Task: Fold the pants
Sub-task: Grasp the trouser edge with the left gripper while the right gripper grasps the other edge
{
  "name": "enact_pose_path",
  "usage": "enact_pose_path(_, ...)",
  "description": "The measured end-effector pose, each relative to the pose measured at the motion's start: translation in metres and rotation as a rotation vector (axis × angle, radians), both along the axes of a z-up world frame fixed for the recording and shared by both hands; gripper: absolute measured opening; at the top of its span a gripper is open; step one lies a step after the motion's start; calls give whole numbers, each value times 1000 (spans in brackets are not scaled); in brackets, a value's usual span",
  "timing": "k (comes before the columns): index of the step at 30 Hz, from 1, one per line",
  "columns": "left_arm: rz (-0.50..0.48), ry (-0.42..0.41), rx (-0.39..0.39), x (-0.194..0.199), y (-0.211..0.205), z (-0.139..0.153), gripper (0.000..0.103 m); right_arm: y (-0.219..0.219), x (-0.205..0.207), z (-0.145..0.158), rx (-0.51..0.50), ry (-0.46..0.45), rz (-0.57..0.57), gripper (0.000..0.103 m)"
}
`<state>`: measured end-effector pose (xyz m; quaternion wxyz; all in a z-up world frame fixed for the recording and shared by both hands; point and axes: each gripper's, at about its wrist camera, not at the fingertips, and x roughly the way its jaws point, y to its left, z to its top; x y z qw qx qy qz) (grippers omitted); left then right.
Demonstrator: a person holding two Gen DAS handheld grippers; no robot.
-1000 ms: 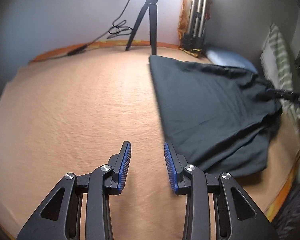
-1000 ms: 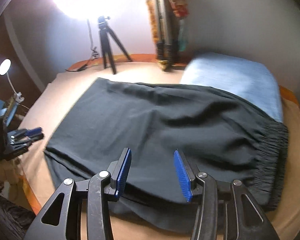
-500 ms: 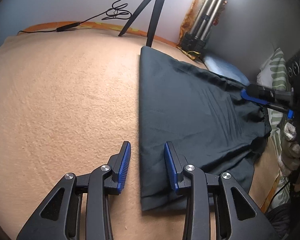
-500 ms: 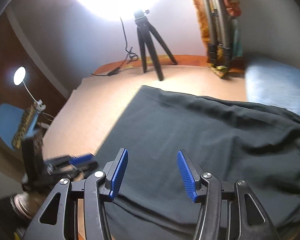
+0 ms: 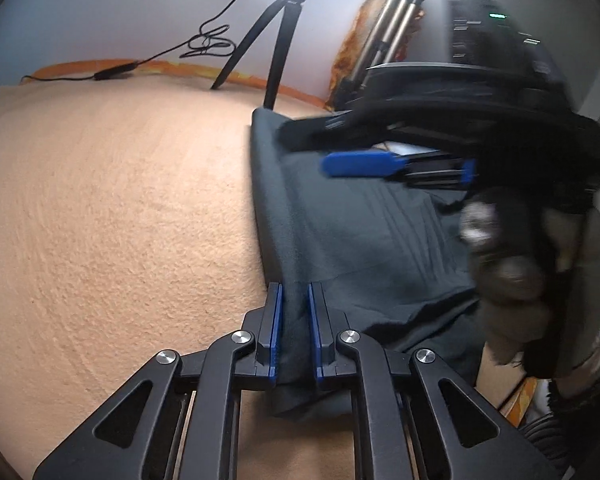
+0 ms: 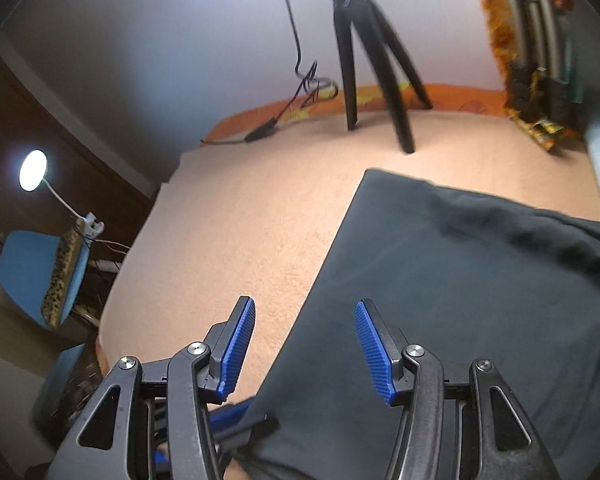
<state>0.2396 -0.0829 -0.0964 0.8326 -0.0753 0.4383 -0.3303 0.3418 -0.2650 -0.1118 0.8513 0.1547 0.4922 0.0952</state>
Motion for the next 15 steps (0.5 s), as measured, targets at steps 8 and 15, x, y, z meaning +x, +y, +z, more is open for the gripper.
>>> enact_pose_path(8, -15, -17, 11, -3, 1, 3, 10, 22, 22, -29, -119, 73, -21, 55)
enact_pose_path(15, -16, -14, 21, -3, -7, 1, 10, 39, 24, -42, -263, 85, -11, 44)
